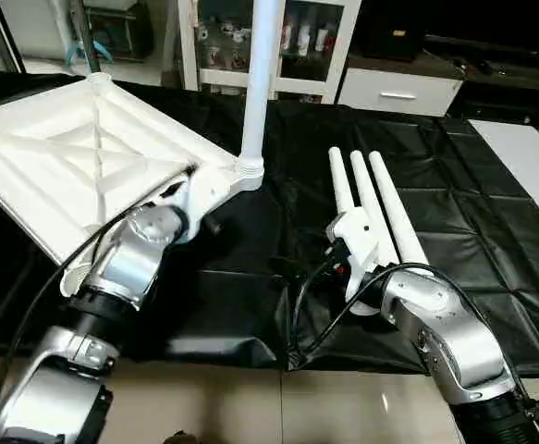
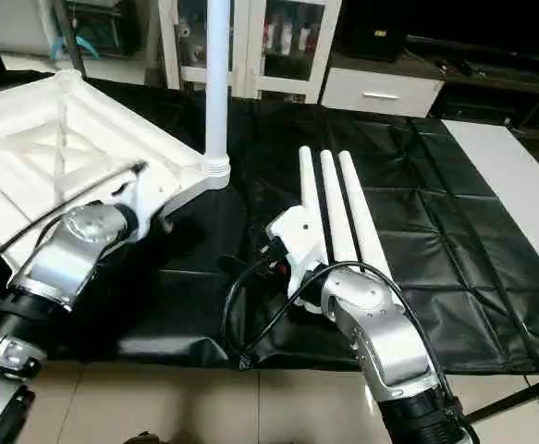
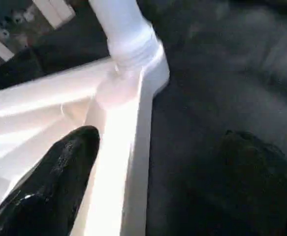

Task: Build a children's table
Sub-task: Rotate leg to tighten, then rotate table base

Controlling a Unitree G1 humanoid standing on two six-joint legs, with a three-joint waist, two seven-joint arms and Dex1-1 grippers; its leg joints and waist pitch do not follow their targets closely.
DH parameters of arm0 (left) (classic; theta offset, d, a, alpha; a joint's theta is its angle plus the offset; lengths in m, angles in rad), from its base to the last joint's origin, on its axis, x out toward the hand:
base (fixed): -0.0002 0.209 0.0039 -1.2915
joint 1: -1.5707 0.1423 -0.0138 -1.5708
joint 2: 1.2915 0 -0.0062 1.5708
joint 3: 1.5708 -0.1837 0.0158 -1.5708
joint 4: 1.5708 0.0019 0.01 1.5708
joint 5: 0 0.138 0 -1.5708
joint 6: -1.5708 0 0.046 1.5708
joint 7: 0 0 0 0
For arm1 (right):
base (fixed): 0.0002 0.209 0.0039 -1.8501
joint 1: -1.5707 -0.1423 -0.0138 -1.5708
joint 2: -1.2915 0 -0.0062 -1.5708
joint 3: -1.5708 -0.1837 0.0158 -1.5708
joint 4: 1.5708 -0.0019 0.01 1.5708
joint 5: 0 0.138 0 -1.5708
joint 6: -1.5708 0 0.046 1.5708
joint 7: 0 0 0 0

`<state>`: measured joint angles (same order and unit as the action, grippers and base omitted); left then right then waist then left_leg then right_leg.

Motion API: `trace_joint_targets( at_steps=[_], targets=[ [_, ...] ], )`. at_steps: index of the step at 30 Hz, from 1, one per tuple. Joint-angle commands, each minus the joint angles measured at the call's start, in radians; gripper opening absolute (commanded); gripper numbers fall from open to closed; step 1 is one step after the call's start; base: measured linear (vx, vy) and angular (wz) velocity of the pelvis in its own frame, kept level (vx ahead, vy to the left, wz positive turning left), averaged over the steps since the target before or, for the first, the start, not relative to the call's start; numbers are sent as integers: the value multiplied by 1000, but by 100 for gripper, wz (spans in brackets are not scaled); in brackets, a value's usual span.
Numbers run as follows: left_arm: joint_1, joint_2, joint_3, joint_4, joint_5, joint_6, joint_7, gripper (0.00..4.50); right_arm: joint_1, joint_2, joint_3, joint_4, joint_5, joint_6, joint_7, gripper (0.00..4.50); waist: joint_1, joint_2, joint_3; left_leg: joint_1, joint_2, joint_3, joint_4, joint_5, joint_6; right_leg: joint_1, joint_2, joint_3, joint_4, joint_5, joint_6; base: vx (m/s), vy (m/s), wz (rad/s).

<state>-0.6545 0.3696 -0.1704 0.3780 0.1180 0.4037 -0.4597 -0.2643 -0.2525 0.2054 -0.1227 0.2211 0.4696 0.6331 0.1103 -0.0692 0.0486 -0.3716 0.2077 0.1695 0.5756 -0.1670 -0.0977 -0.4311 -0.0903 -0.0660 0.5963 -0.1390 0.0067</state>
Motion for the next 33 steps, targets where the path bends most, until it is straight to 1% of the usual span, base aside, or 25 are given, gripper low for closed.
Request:
trace_joint_targets(
  at_steps=[1,2,3,4,5,6,7,8,10,12,13,14,15,16,17,18,19,21,22,24,27,28,29,31,33],
  targets=[
    [6,7,54,-50,-38,29,-3,445,12,-7,-1,-31,-5,10,-5,353,4,16,-70,7,12,0,-65,-235,-15,65,-39,34,-50,-155,-188,0,0,0],
    [18,24,84,-84,-64,57,-21,445,13,-7,-1,-32,-2,10,-6,353,3,15,-68,10,12,1,-65,-261,-16,63,-40,34,-53,-207,-176,0,0,0],
    [30,45,107,-112,-83,76,-37,445,13,-8,-1,-33,1,11,-6,353,2,16,-66,9,12,0,-68,-269,-16,63,-40,34,-56,-227,-169,0,0,0],
    [49,84,127,-148,-92,102,-64,445,13,-9,-1,-34,4,12,-4,353,1,10,-65,10,14,-1,-69,-288,-22,61,-41,33,-58,-268,-157,0,0,0],
    [67,122,140,-178,-92,125,-88,445,12,-10,0,-34,7,14,-1,353,-3,11,-63,8,13,-2,-72,-298,-22,59,-40,33,-60,-311,-141,0,0,0],
    [71,137,141,-181,-84,129,-91,445,11,-11,1,-34,7,14,0,353,-5,14,-61,11,13,-2,-72,-309,-24,55,-38,33,-63,-328,-132,0,0,0],
    [79,168,142,-187,-68,137,-99,445,10,-11,2,-33,8,15,3,353,-6,7,-61,14,13,-1,-71,-316,-23,52,-36,33,-66,-337,-126,0,0,0],
    [99,265,140,-190,-3,156,-107,445,5,-14,8,-30,10,14,13,353,-7,8,-59,14,14,-4,-73,-331,-24,49,-36,33,-67,-359,-111,0,0,0],
    [116,348,140,-198,50,188,-108,445,2,-16,12,-28,11,14,21,353,-11,13,-59,16,14,-6,-75,-340,-30,47,-35,34,-66,-371,-96,0,0,0],
    [129,413,157,-212,88,236,-100,445,-1,-17,16,-26,12,13,26,353,-15,11,-57,19,15,-7,-76,-349,-37,44,-35,35,-65,-362,-104,0,0,0],
    [135,434,163,-223,92,257,-97,445,-2,-17,17,-25,13,13,28,353,-14,14,-58,22,17,-7,-77,-345,-43,44,-35,35,-61,-340,-114,0,0,0],
    [153,477,150,-238,112,283,-113,445,-4,-16,19,-24,13,13,29,353,-12,10,-56,27,18,-5,-76,-352,-46,39,-34,36,-62,-323,-126,0,0,0],
    [176,526,133,-251,132,305,-137,445,-6,-16,21,-22,13,12,31,353,-9,12,-56,26,19,-7,-77,-353,-50,40,-36,36,-58,-317,-129,0,0,0],
    [185,544,128,-255,139,315,-143,445,-7,-16,22,-21,13,12,32,353,-13,10,-55,19,17,-8,-81,-355,-50,45,-34,37,-56,-314,-129,0,0,0],
    [219,613,114,-270,165,352,-158,445,-10,-15,24,-17,13,11,35,353,-9,12,-55,25,17,-6,-79,-361,-54,39,-34,38,-57,-310,-130,0,0,0],
    [219,613,114,-270,165,352,-158,445,-10,-15,24,-17,13,11,35,353,-11,10,-55,23,17,-7,-80,-361,-55,41,-35,38,-56,-308,-131,0,0,0],
    [230,637,112,-273,172,369,-163,445,-12,-15,25,-16,13,10,37,353,-9,7,-55,26,17,-6,-79,-369,-54,39,-34,39,-59,-317,-130,0,0,0],
    [257,680,96,-274,187,394,-194,445,-14,-13,28,-12,11,8,40,353,-5,7,-54,25,17,-8,-81,-376,-58,40,-37,38,-57,-320,-133,0,0,0],
    [267,691,90,-270,189,396,-207,445,-15,-13,29,-11,10,8,41,353,-5,6,-52,23,16,-9,-82,-378,-57,40,-37,39,-58,-325,-131,0,0,0],
    [284,695,85,-263,193,392,-215,445,-15,-12,30,-10,10,7,42,353,-4,7,-52,26,17,-9,-82,-389,-59,38,-38,39,-61,-333,-130,0,0,0],
    [318,627,94,-263,138,383,-212,445,-18,-13,33,-6,13,5,45,353,0,11,-49,33,17,-10,-84,-442,-66,32,-39,39,-67,-375,-129,0,0,0],
    [318,627,94,-263,138,383,-212,445,-18,-13,33,-6,13,5,45,353,1,12,-49,36,17,-10,-83,-456,-69,30,-40,39,-68,-384,-131,0,0,0],
    [313,581,86,-286,110,403,-216,445,-18,-16,33,-8,16,5,47,353,1,12,-48,37,17,-12,-84,-483,-70,31,-39,38,-71,-398,-130,0,0,0],
    [308,564,79,-297,104,410,-215,445,-17,-17,32,-10,18,6,49,353,4,12,-50,38,17,-14,-84,-496,-71,32,-42,38,-74,-414,-127,0,0,0],
    [296,535,75,-303,97,419,-216,445,-15,-21,31,-13,20,7,51,353,3,10,-51,32,17,-17,-85,-489,-69,38,-43,36,-75,-421,-121,0,0,0]
  ],
)
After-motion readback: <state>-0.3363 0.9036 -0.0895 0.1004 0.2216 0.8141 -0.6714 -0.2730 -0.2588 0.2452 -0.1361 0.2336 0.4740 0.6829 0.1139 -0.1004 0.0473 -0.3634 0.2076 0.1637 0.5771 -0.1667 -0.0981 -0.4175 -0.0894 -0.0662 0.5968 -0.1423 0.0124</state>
